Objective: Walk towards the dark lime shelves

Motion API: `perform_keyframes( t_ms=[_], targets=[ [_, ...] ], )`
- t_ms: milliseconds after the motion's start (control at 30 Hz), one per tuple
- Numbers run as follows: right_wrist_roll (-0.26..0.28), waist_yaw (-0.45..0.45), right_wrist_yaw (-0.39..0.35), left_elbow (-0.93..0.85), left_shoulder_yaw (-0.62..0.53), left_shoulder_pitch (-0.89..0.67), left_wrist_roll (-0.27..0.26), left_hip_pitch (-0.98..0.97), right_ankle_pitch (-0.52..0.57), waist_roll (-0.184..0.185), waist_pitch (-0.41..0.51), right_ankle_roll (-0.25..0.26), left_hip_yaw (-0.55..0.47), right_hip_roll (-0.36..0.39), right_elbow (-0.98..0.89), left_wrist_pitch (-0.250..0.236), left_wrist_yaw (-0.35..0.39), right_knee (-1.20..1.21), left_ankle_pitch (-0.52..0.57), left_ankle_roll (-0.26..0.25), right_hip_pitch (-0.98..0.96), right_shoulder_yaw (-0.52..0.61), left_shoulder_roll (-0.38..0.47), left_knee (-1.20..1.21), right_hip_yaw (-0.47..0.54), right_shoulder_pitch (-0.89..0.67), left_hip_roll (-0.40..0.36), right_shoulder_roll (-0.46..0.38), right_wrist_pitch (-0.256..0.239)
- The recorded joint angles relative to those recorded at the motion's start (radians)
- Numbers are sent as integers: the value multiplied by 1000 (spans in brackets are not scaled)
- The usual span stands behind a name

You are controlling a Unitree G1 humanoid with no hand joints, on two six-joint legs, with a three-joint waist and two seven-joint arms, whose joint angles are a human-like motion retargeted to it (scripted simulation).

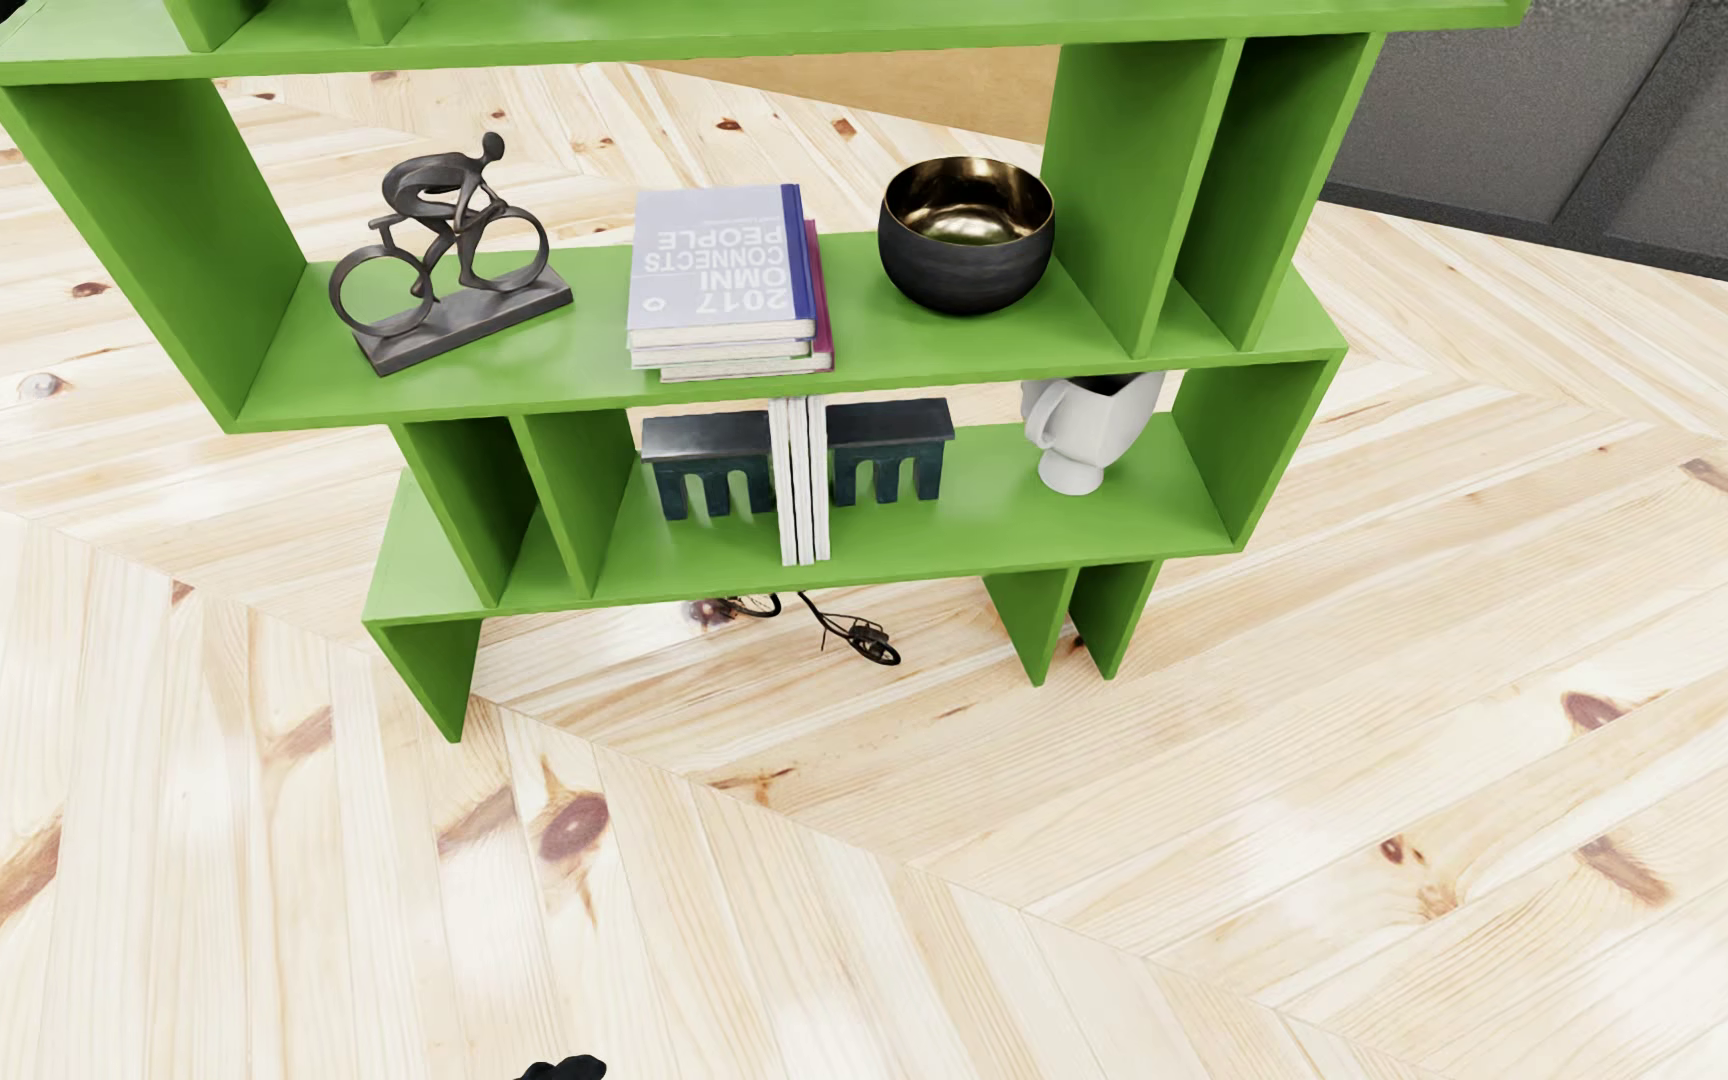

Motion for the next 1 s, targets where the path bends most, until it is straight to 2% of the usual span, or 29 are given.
perform_keyframes(
  t_ms=[133,300,500,633,867,1000],
  targets=[
    [5,1,-3,39,-37,18,-3,23,35,3,-5,39,26,28,-3,16,-38,-79,3,-1,35,13,-13,-21,20,-16,13,3,-4],
    [16,0,-8,90,-102,10,13,18,41,-4,-3,33,50,41,-29,7,-79,-70,4,3,20,4,-29,-18,44,5,25,-4,-17],
    [16,-8,-5,57,-113,-6,19,-6,39,-14,4,30,32,25,3,-5,-58,-55,5,10,4,14,-29,-4,31,41,15,-13,9],
    [16,-10,12,54,-118,-26,17,-18,37,-18,7,25,27,18,18,-15,-40,-58,5,17,-4,19,-20,1,27,62,8,-21,8],
    [22,-15,2,82,-146,-51,12,-66,6,-23,16,12,11,0,-14,-7,-52,-2,-31,36,-45,25,-10,69,30,64,7,-17,-9],
    [23,-15,-7,72,-156,-44,7,-75,7,-22,20,22,6,-23,-13,-4,-49,63,-36,44,-80,30,-17,81,37,44,-6,-18,0]
  ],
)
